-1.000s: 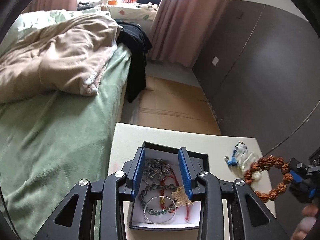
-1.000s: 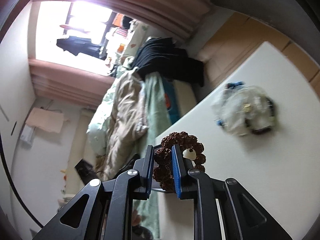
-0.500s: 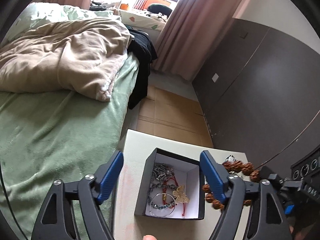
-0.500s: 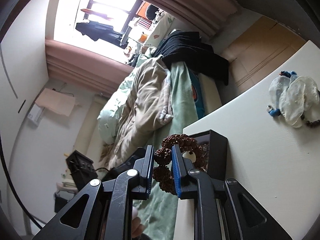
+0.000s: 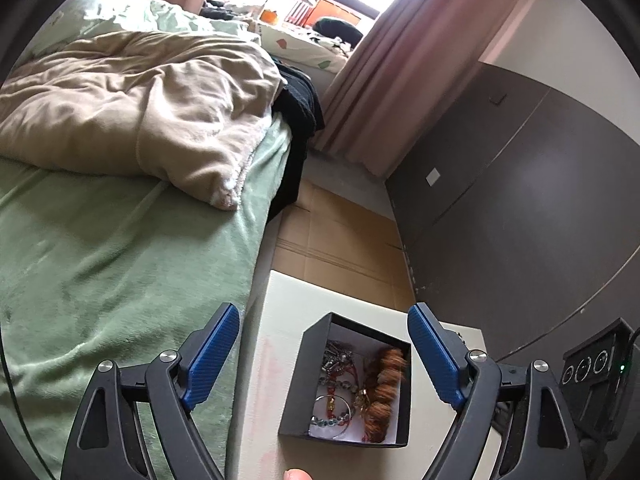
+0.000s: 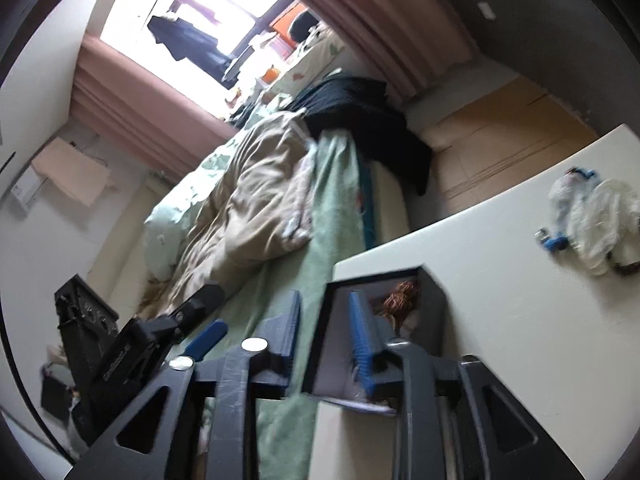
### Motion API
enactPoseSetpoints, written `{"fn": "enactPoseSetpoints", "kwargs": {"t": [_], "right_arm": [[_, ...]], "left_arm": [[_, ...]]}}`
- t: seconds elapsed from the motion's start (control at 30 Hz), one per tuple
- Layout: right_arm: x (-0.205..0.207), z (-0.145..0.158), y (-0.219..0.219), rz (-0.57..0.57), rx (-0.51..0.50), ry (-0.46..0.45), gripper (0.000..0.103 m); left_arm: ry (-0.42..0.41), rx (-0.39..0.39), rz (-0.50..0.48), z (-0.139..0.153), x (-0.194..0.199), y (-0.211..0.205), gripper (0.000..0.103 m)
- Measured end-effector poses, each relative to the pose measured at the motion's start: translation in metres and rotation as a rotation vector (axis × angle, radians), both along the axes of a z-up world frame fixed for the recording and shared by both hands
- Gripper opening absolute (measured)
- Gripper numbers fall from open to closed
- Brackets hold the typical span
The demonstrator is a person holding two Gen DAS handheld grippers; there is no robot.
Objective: Organize jewelry
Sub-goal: 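Lower the brown bead bracelet into the box and open the right gripper, then reach the left gripper to the white cloth pouch and close on it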
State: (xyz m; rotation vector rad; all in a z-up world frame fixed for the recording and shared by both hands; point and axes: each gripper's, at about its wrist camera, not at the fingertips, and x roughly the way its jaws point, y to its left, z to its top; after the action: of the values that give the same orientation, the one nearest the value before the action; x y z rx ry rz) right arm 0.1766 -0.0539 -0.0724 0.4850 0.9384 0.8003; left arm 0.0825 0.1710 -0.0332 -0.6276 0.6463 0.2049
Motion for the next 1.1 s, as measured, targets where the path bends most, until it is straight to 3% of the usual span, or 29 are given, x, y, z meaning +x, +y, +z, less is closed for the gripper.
{"fn": "enactPoseSetpoints", "kwargs": {"t": [0.4, 0.53, 0.77, 0.97, 1.03, 1.1], "right_arm": [[0.004, 0.007, -0.034, -0.074, -0.044, 0.017, 0.04], [0.006, 0.014, -0.061, -0.142, -0.071, 0.003, 0.068], [0.017, 0.013, -0.109, -0.244, -0.078, 0.046, 0.071], [0.03, -0.002, -0.132, -0.271, -0.089, 0.149, 0.077], [0.031, -0.006, -0.138, -0.289, -0.095, 0.166, 0.095], [0.033, -0.009, -0.145, -0.308, -0.081, 0.181, 0.103]], "left_arm": [[0.003, 0.045, -0.029, 0.003, 0.004, -0.016, 0.086], [0.002, 0.064, -0.053, 0.005, 0.008, -0.029, 0.086], [0.008, 0.105, -0.107, 0.007, 0.018, -0.056, 0.086], [-0.002, 0.115, -0.165, 0.008, 0.027, -0.077, 0.086], [0.0, 0.128, -0.177, 0.009, 0.031, -0.084, 0.088], [0.0, 0.139, -0.191, 0.01, 0.036, -0.092, 0.095]]}}
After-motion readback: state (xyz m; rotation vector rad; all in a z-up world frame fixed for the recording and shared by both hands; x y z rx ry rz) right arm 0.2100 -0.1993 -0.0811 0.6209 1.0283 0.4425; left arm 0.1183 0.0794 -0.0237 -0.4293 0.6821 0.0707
